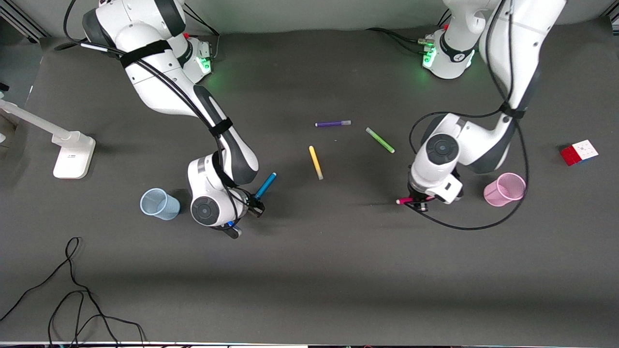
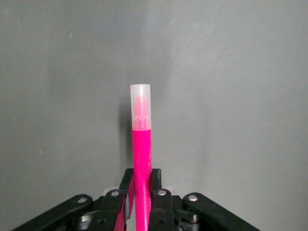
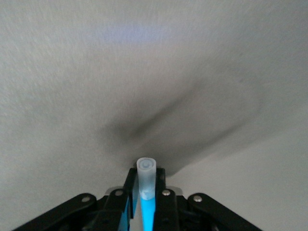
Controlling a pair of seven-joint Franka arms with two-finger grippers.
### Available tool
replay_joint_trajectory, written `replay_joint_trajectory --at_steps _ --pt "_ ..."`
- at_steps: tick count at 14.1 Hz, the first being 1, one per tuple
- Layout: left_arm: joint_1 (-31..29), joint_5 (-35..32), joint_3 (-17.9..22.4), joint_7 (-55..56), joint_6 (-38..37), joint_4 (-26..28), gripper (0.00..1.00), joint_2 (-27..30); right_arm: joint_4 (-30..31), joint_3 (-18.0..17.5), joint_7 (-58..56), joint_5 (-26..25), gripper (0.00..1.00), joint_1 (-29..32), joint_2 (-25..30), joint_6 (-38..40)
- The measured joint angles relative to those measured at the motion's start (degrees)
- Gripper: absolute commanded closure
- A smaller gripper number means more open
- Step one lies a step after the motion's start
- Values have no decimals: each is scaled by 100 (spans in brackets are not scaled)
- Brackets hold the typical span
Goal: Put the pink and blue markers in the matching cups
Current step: 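Grasp the pink marker with the left gripper while the right gripper grasps blue, then lower the pink marker into the pink cup while the right gripper lowers blue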
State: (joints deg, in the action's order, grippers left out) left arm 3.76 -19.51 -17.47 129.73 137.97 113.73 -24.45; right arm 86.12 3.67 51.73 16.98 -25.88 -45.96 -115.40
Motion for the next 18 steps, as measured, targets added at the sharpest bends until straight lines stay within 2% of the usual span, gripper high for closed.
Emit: replay_joint_trajectory --at_steps 2,4,9,12,14,18 --pt "-67 134 0 -539 -391 -164 100 251 -33 120 -2 -1 100 73 250 281" --pt "-110 592 3 -1393 -931 -452 100 438 -108 335 -87 -4 100 166 723 784" --pt "-737 1222 20 -3675 -2547 -1412 100 603 -243 1132 -572 -226 100 253 1995 2193" --pt "-1301 1420 36 -5626 -3673 -1882 100 626 -297 1824 -1373 -219 100 380 2422 2820" --pt "-1629 1453 44 -6909 -4197 -2130 100 627 -297 2138 -1756 -228 100 524 2626 3106" --pt "-2067 1467 57 -9320 -4710 -2276 100 609 -278 2246 -1880 -591 100 518 2640 3155"
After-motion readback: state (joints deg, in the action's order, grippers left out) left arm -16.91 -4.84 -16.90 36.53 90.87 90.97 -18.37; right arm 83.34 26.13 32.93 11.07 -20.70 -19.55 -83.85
